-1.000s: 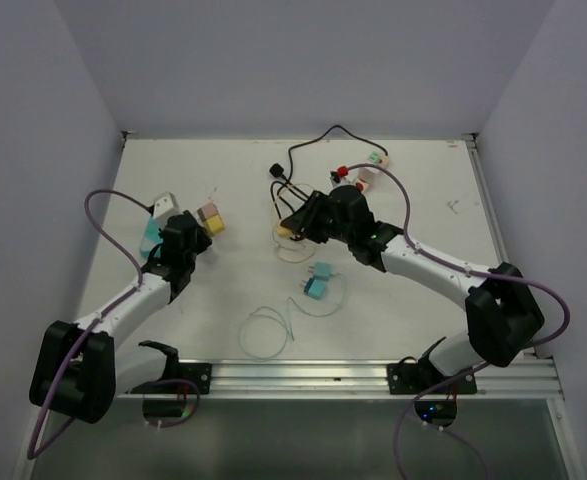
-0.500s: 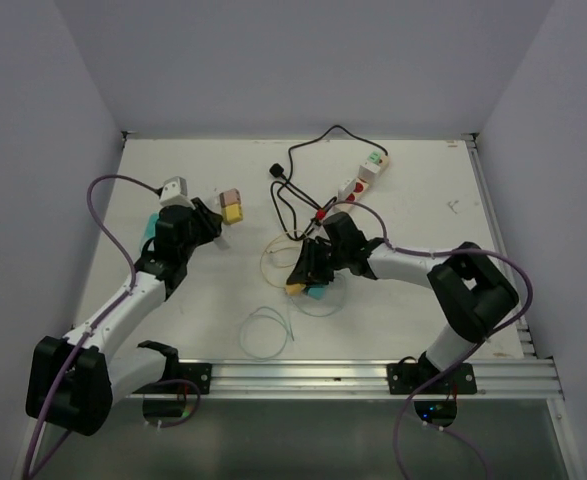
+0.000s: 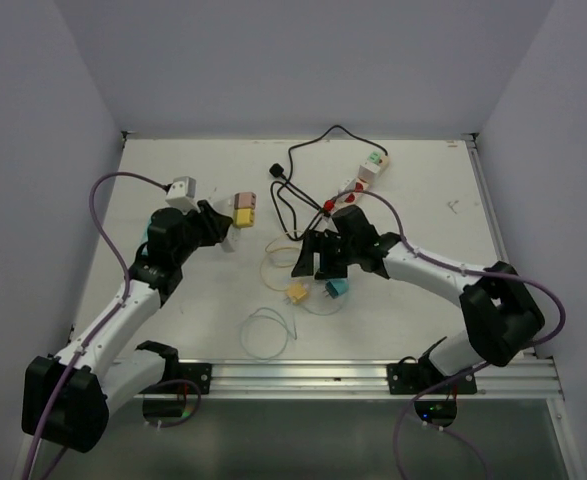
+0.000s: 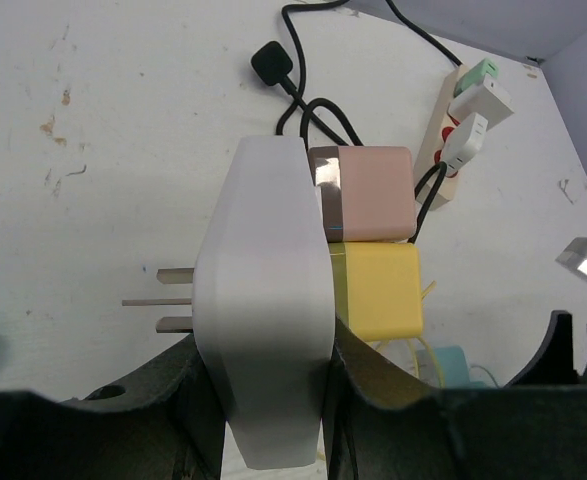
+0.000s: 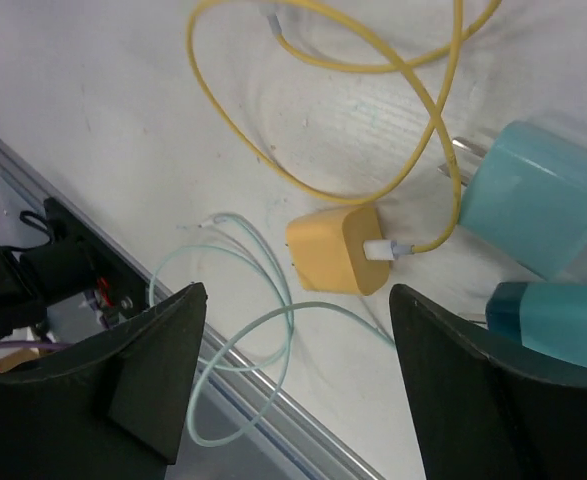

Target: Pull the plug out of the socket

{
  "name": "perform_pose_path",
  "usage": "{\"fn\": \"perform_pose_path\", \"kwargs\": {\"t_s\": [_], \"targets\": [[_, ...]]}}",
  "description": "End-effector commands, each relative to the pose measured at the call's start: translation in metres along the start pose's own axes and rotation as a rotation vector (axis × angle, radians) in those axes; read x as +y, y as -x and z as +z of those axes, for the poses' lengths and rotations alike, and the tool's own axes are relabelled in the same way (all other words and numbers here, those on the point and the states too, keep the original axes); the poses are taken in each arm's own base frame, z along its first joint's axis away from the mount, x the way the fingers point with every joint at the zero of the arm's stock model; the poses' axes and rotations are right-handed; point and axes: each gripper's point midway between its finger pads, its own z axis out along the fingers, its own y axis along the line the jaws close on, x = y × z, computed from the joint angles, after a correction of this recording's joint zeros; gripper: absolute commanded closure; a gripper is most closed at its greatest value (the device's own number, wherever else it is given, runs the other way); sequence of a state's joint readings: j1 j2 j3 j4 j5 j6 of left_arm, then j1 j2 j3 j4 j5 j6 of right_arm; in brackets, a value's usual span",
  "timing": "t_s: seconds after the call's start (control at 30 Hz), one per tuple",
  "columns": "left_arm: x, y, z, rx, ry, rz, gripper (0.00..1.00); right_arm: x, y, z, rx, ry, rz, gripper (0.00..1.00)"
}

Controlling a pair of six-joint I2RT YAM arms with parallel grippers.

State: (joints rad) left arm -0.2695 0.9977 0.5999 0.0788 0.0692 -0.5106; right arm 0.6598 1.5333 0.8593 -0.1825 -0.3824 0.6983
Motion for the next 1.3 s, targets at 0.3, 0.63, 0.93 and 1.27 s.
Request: {"fn": "perform_pose_path", "kwargs": {"t_s": [0.3, 0.63, 0.93, 1.27], "targets": [[-0.03, 0.024, -0.014, -0.062, -0.12, 0.017, 1.0, 0.091, 0.127, -0.065, -0.495, 0.147, 0.014, 0.17], [-0.047, 0.029, -0.021, -0.081, -0.169, -0.01, 1.0, 0.141, 0.145, -0.022, -0.467, 0.259, 0.036, 0.18], [-0.052, 0.025, -0.021, -0.075, -0.178, -0.01, 1.0, 0.168, 0.141, 0.005, -0.425, 0.301, 0.009, 0.26], [-0.028, 0.025, -0.016, -0.106, -0.058, -0.03, 1.0, 0.164, 0.131, 0.012, -0.405, 0.303, 0.029, 0.81]]}}
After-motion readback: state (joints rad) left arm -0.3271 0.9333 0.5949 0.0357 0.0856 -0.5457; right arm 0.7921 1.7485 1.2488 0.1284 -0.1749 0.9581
